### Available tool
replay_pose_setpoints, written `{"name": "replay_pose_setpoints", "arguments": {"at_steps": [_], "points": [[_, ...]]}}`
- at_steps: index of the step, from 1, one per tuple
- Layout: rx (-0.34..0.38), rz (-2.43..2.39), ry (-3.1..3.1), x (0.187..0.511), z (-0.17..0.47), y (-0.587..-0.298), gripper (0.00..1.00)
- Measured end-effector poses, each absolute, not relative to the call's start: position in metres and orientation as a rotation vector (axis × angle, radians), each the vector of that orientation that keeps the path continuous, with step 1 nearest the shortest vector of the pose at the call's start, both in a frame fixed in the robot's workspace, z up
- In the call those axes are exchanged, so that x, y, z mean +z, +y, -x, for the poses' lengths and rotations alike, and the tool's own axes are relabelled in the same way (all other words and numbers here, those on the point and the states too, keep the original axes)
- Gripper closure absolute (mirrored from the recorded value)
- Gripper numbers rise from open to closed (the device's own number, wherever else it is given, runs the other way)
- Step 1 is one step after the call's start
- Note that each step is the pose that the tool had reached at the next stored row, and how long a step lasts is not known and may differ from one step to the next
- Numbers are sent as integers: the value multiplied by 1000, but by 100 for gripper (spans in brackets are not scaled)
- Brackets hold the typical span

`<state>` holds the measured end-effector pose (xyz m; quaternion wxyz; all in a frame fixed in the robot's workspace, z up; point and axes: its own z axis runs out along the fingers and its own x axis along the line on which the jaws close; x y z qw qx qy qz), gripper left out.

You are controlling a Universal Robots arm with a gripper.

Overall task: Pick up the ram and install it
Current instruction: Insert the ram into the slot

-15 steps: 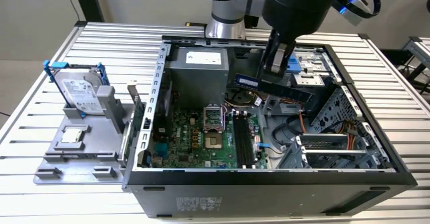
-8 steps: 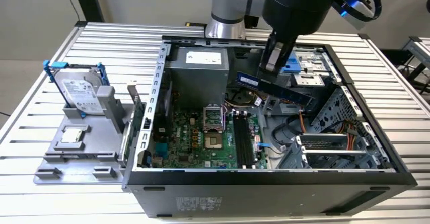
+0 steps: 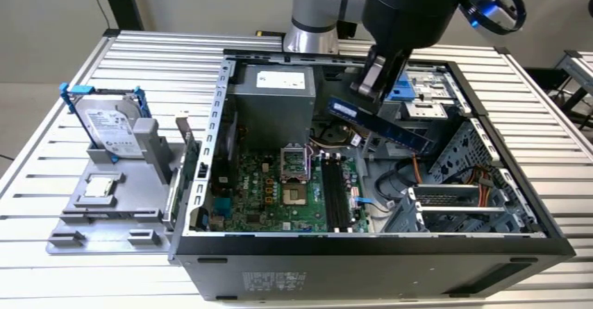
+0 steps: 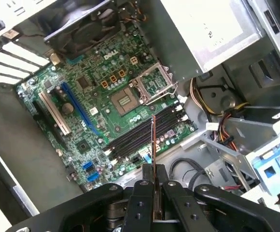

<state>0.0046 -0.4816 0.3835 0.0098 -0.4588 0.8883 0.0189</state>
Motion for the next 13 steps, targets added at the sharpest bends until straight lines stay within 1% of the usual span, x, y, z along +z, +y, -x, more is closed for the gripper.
{"name": "replay_pose_setpoints", "arguments": {"at_steps": [13], "points": [[55, 1158, 2895, 384, -5, -482, 100]]}}
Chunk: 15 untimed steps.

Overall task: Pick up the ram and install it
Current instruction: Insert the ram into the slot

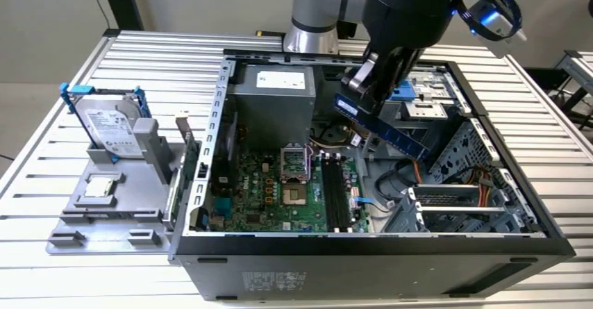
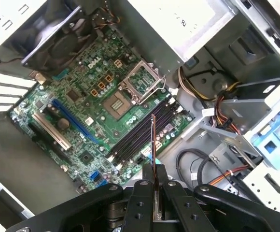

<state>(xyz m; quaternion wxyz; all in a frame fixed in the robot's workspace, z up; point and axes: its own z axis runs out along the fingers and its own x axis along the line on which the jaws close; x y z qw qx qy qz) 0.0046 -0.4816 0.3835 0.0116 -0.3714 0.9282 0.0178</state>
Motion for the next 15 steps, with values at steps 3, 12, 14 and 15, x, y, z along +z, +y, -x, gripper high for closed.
{"name": "replay_pose_setpoints", "arguments": {"at_steps": [3, 12, 14, 15], "points": [[55, 1096, 2918, 383, -5, -482, 100], [52, 885, 2986, 383, -5, -482, 100], [51, 834, 3001, 383, -5, -482, 100], [51, 808, 3007, 383, -5, -482, 100]]}}
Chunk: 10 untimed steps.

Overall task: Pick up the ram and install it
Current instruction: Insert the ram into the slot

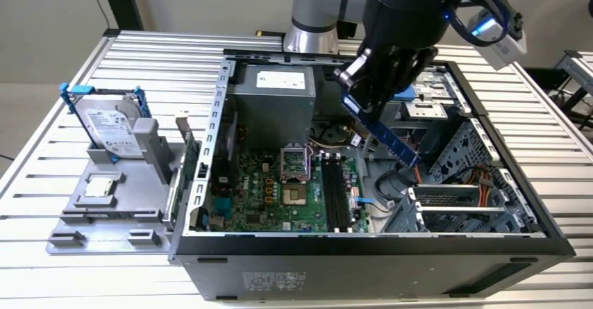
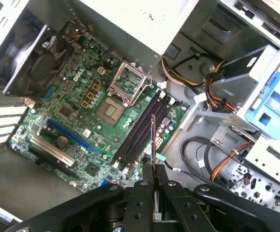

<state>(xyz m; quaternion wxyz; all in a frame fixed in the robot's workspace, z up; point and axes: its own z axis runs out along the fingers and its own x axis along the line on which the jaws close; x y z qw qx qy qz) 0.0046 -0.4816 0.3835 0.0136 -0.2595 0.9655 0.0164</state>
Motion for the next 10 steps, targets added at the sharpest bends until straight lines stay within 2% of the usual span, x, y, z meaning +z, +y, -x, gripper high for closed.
{"name": "replay_pose_setpoints", "arguments": {"at_steps": [10], "points": [[47, 560, 3061, 383, -5, -482, 100]]}}
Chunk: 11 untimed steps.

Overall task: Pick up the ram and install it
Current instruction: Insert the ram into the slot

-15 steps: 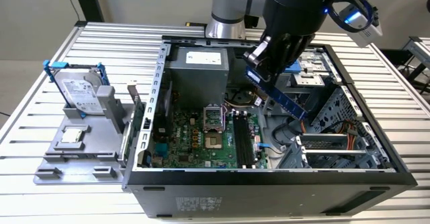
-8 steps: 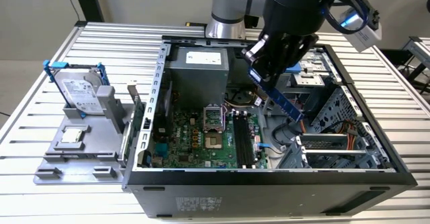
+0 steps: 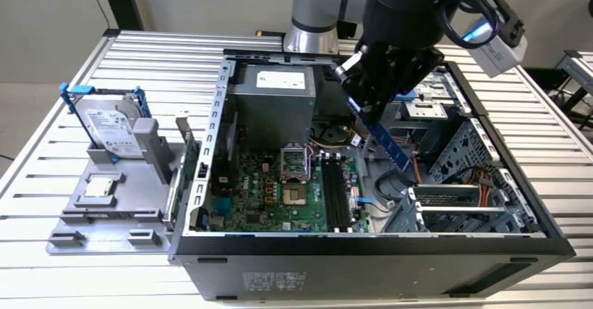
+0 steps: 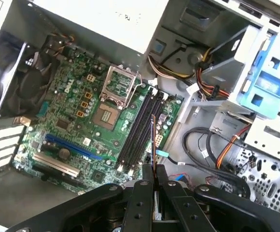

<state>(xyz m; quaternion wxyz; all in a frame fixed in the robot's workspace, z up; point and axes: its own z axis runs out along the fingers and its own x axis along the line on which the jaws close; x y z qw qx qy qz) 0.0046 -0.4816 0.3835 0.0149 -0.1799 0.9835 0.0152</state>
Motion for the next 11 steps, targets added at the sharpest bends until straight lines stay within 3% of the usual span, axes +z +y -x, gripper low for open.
{"name": "replay_pose_setpoints", "arguments": {"at_steps": [11], "points": [[43, 282, 3096, 383, -5, -482, 100]]}}
